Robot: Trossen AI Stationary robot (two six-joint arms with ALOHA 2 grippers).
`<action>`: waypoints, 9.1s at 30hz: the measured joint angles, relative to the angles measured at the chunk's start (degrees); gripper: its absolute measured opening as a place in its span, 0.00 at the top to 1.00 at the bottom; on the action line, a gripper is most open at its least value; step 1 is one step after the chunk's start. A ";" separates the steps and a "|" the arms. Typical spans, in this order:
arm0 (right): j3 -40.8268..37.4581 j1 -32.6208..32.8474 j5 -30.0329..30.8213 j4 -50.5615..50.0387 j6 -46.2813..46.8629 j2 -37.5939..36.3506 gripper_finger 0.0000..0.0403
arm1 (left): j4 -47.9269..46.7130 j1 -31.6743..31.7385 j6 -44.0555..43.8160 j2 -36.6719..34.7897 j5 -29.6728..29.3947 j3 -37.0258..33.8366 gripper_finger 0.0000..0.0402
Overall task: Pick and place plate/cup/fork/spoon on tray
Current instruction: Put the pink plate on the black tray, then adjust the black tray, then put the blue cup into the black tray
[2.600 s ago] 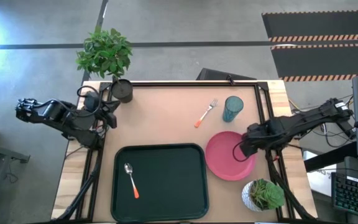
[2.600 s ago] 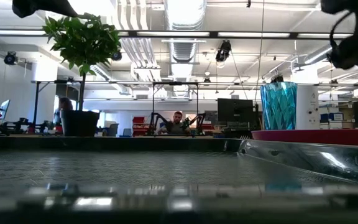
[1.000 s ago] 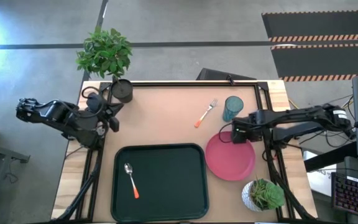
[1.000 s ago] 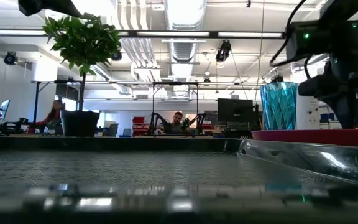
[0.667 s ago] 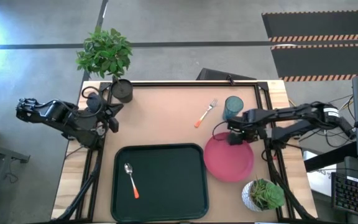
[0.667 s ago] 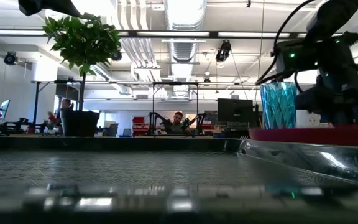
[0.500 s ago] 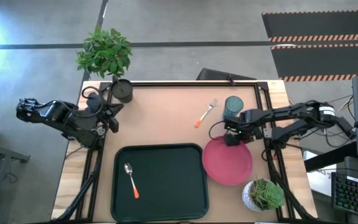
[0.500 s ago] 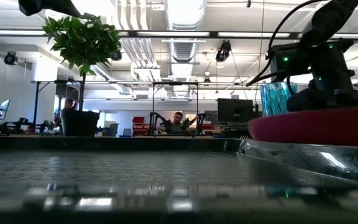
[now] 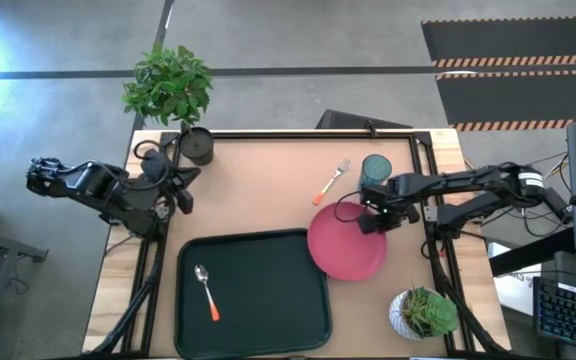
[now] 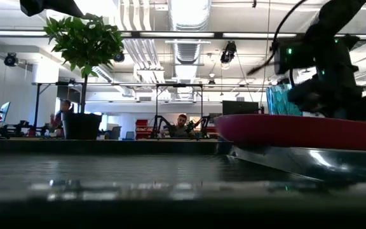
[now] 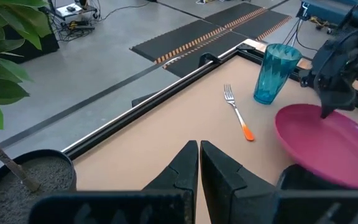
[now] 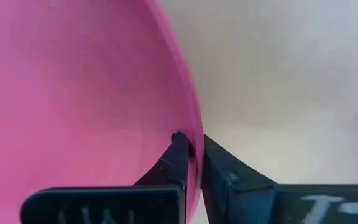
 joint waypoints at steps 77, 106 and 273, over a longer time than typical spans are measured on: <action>81.22 15.28 -6.33 -3.20 -28.39 62.14 0.94 | -0.61 0.07 0.45 0.76 0.94 -0.11 1.00; 83.89 10.96 3.78 -14.59 -39.37 63.97 0.88 | -0.63 0.07 0.50 0.61 0.96 -0.13 1.00; 74.43 11.85 19.16 -28.87 -20.39 28.37 0.98 | 0.03 0.07 0.31 1.97 0.96 -0.13 1.00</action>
